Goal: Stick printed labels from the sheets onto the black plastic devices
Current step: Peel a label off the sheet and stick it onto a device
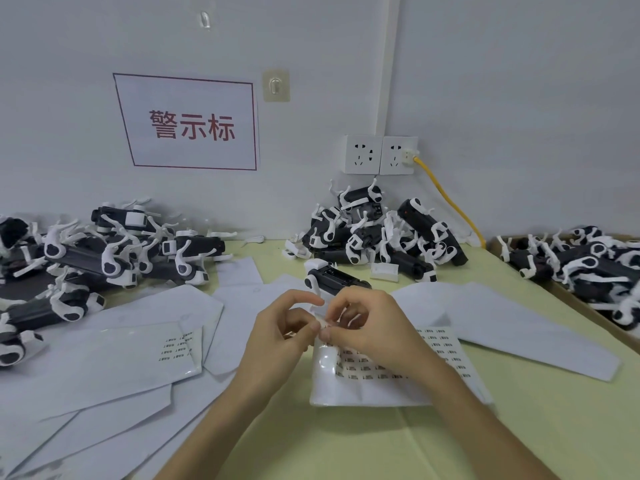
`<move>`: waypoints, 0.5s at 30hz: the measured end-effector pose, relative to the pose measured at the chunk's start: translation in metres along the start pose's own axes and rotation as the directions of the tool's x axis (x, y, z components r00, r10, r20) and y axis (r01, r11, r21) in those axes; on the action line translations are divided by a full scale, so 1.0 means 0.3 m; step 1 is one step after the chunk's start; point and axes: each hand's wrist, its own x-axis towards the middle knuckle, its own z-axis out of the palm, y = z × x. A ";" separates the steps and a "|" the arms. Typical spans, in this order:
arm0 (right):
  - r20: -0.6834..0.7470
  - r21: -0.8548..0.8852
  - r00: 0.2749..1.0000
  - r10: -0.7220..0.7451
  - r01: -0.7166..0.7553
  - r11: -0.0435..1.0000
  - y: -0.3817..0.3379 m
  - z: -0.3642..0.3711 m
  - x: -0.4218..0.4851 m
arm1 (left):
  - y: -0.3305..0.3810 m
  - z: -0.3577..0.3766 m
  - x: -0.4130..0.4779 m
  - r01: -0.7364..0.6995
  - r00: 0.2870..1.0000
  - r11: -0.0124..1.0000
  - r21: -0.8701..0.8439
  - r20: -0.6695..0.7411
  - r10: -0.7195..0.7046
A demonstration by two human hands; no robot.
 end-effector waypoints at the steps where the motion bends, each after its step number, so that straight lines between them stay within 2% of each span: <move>1: -0.003 0.005 1.000 0.002 -0.002 1.000 0.001 0.000 0.000 | 0.000 0.001 0.000 -0.019 1.000 1.000 0.017 0.000 0.019; 7: -0.028 0.005 0.998 -0.050 0.050 0.999 -0.009 0.004 -0.005 | 0.001 0.004 0.001 -0.080 0.997 0.992 0.096 0.011 0.079; 15: -0.068 -0.023 0.996 -0.057 0.056 0.998 -0.004 0.015 -0.006 | -0.004 0.001 0.007 -0.036 0.999 0.997 0.075 -0.023 0.037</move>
